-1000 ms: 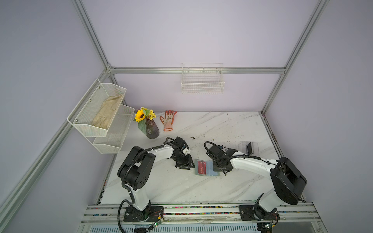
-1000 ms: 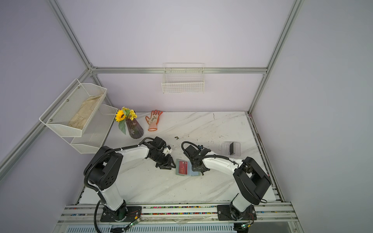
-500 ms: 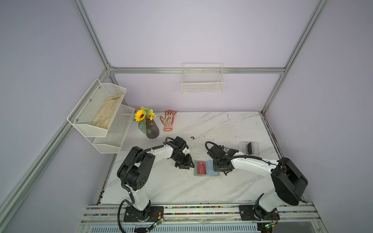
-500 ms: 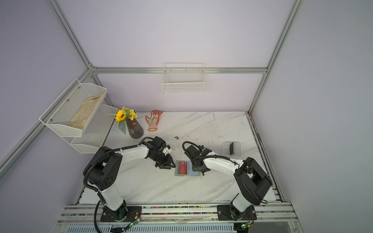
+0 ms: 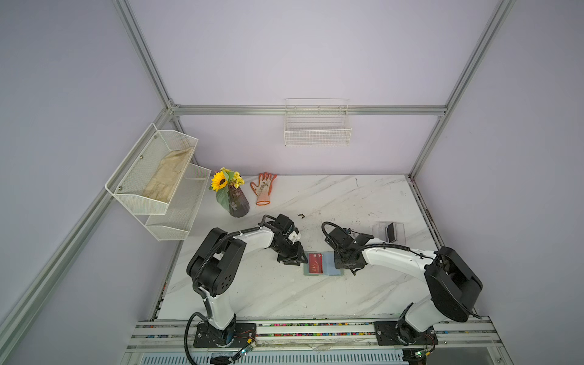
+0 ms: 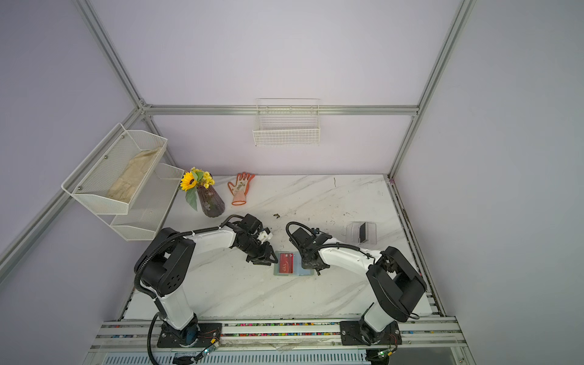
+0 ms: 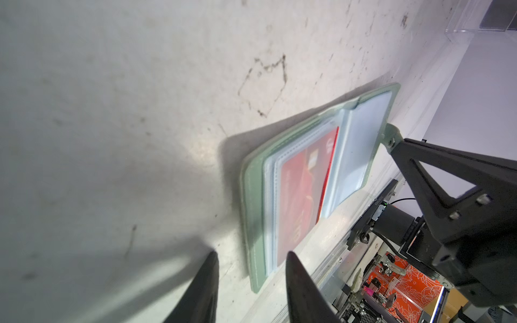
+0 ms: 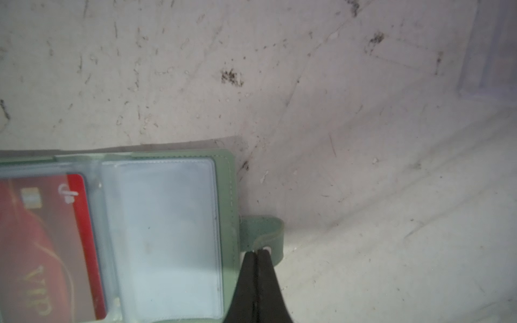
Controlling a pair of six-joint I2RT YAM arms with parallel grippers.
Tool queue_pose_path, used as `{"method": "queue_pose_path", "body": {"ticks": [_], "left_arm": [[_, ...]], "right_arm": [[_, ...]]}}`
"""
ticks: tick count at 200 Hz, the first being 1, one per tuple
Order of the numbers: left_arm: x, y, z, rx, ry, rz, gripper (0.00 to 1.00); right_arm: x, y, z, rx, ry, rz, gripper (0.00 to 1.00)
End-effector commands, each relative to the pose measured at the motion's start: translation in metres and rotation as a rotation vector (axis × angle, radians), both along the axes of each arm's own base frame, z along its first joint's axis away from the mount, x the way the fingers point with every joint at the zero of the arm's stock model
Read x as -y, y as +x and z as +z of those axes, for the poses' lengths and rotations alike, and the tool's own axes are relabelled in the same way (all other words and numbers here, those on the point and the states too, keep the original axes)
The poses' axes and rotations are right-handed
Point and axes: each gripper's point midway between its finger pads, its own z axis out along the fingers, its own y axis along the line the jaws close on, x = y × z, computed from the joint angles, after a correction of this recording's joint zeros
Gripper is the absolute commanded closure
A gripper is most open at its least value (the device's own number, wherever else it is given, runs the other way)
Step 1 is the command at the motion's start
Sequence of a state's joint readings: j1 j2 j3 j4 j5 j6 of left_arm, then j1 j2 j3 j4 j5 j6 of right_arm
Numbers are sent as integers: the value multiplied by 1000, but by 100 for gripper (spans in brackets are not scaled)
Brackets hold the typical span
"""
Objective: Insert credit cards into a card holder
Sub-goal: Close the card holder at the center of the board.
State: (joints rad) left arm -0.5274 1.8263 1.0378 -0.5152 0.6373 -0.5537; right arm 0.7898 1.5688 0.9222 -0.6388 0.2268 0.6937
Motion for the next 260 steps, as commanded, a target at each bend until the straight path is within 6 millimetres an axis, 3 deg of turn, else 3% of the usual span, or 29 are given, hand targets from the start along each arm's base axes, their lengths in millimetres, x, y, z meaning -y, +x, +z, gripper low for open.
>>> {"method": "queue_pose_path", "body": {"ticks": [1,87,133,191,218,260], "left_arm": [[18,17,9,35,-24,-2,62],[12,22,3,43,32,4,78],[13,25,8,57,33,7,94],[7,26,15,73,65,17,95],[1,30,28,97,104,27,95],[4,45,68,168,108,31,93]], "right_arm": [[7,-3,1,-4,-7,-12,100],[7,-2,4,2,-2,-14,100],[4,1,7,11,23,-7,100],[-12,7,10,28,107,37,100],[-23,7,12,34,169,62,100],[-40,10,17,52,270,94,100]]}}
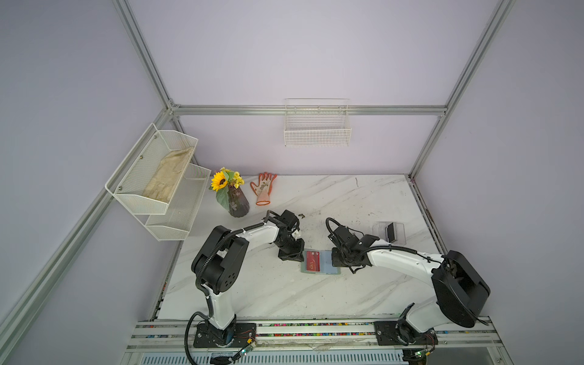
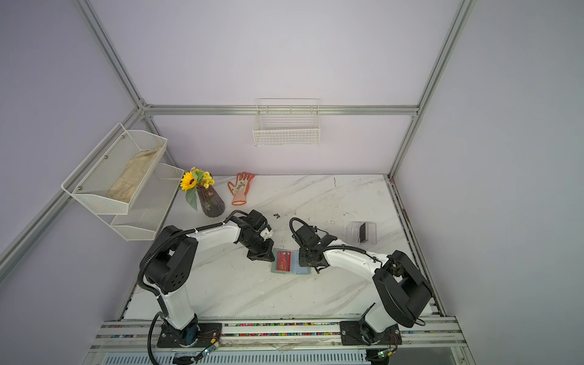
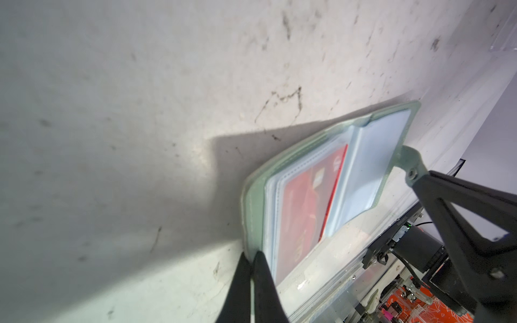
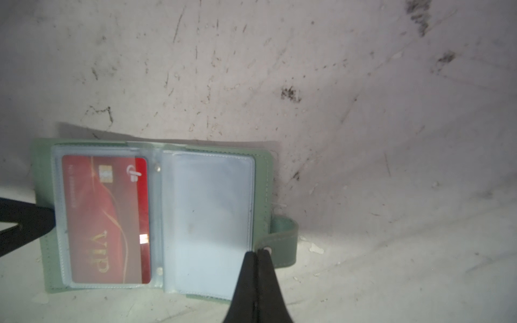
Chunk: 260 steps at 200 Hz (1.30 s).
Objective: Insert credit cards into a card holder
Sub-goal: Close the card holder at the center of the board.
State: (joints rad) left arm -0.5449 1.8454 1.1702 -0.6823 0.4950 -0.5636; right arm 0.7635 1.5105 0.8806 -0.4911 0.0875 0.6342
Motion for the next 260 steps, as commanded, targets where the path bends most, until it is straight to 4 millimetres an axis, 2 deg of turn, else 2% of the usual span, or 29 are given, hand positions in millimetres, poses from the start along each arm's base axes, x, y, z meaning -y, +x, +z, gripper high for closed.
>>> {"method": "queue_pose_path", "body": {"ticks": [1,30,78,129,172,201,224,229,260], "left_arm": [[12,31,61,151,-36,-5,93],[24,36,72,169,-52,-16,92],[51,32,65,144,-65,-66,92],[89,25,70,134,-114,-132,91],[114,18,77,130,-151,-173,89],[123,10,65,102,-149,-198,83],[122,7,51,80,-134,-200,82],[121,7,49,78,-131,-199,82],[120,4,31,49,-124,-198,80]], "right_arm": [[-12,3,7,26,82,25,100],[-18,5,7,32,130,35,100],[-27,3,2,29,203,53,100],[-24,1,-6,20,233,41,100],[-20,0,-7,26,249,27,100],[-12,0,-1,34,261,-13,100],[-4,-3,0,30,253,-43,100],[-3,-3,8,47,264,-44,100],[4,-6,13,48,247,-55,100]]}}
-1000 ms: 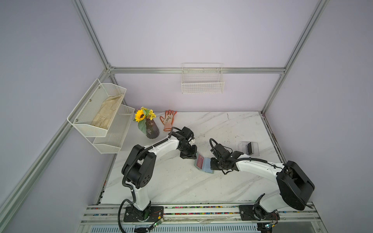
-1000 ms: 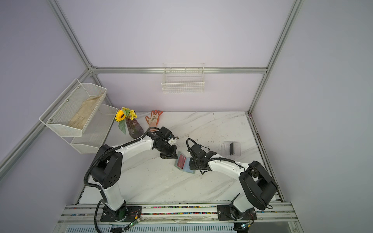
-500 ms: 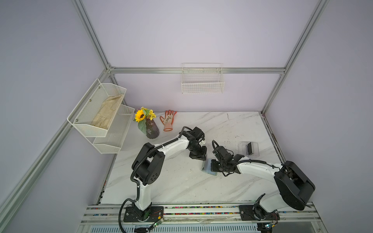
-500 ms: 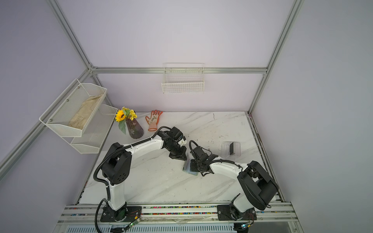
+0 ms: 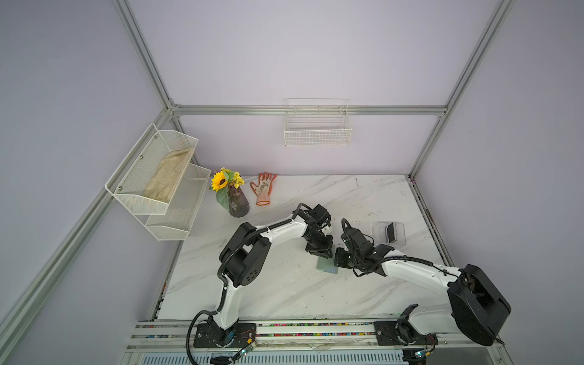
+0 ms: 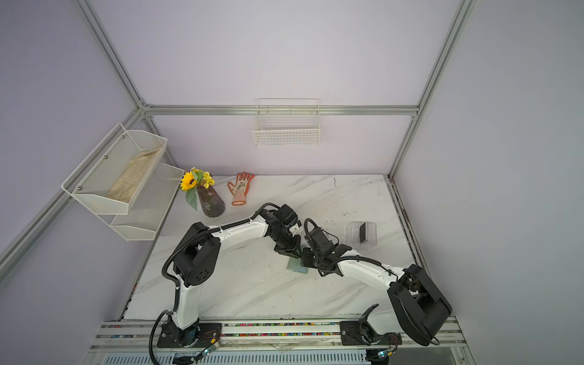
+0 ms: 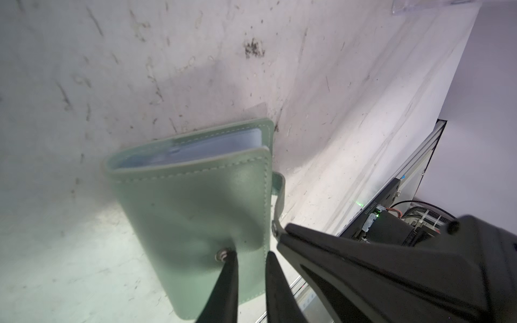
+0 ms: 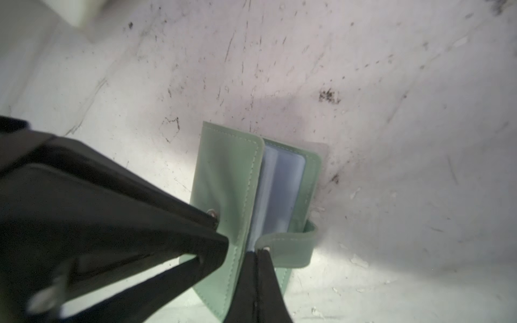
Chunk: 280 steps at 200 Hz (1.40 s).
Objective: Insert credit cards into a card holder
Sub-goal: Close the card holder at the center of the board.
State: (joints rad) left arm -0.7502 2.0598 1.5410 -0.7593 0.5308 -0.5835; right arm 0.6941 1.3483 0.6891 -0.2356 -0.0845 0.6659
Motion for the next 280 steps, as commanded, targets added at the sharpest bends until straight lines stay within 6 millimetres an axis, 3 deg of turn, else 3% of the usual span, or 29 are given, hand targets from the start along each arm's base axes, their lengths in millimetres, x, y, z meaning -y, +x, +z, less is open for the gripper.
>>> {"method": "queue_pose_path", "body": {"ticks": [1,31,53,104,124,143,165,212,235,280], "left_arm": [[10,6,7,11,-52,-2,80],[12,4,-5,-18,-55,-9,81],[12,7,-3,-11,-66,-15,81],[5,24,38,59,-132,-7,81],[-4,32,45,81,-143,3,81],[-25,42,38,69,-129,57,81],[-37,47,38,64,-154,87,81],[-27,40,16,-6,-182,84,81],[-22,35,15,-3,-188,68,82],[-29,26,2,-24,-168,76,100]], "right_arm": [[13,-5,2,-14,-29,-38,100],[13,-5,7,-9,-23,-35,100],[12,-3,8,-8,-29,-30,100],[12,0,7,-12,-28,-20,100],[11,1,8,-12,-26,-19,100],[10,2,9,-10,-23,-20,100],[10,2,9,-11,-23,-19,100],[8,5,13,-6,-14,-21,100],[9,5,14,-4,-15,-24,100],[8,6,16,-2,-9,-24,100]]}}
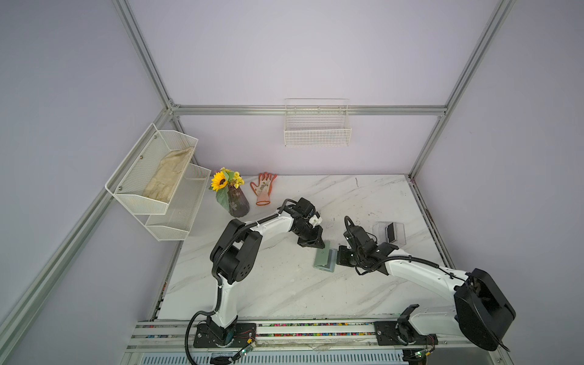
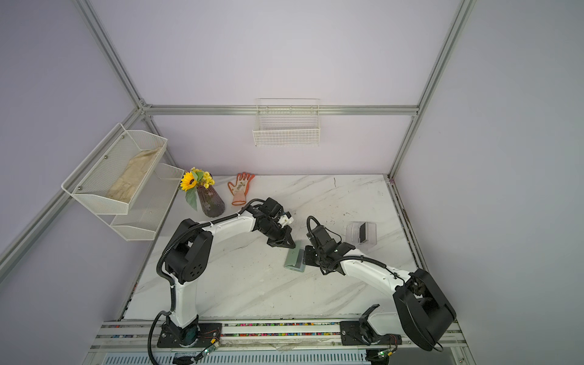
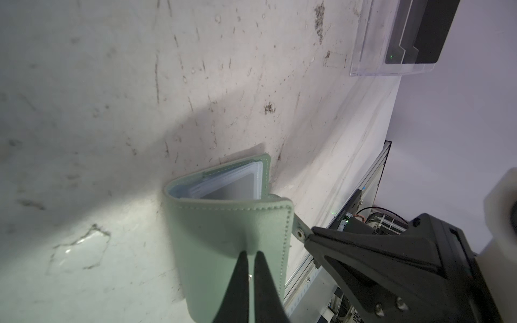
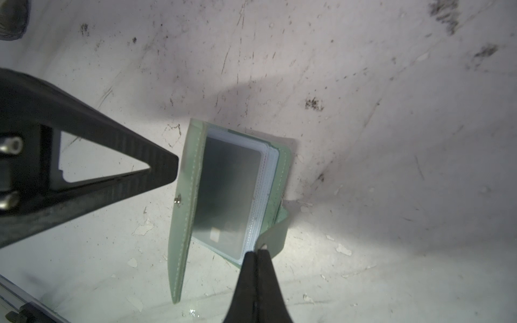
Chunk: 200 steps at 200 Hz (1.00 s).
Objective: Insert credit cards into a card holder
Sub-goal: Close the card holder at the center of the board.
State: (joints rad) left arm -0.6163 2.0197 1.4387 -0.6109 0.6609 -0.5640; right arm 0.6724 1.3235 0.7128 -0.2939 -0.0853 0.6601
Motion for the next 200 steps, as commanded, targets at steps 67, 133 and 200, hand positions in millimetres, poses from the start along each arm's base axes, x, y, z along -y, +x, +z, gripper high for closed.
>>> {"method": "queue_pose_path", "body": {"ticks": [67,133,200], "left_arm": [[-12,-22,-46,-94,20,20,100],[-12,-23,-51,-98,20,19,99],[-12,-24,-52,-103,21,20,99]], "right_arm": [[-9,7,12,8,14,29,100],[-17,13,-6,-34,-20,67,100],[-21,15,-9,-40,-24,95,100]]}}
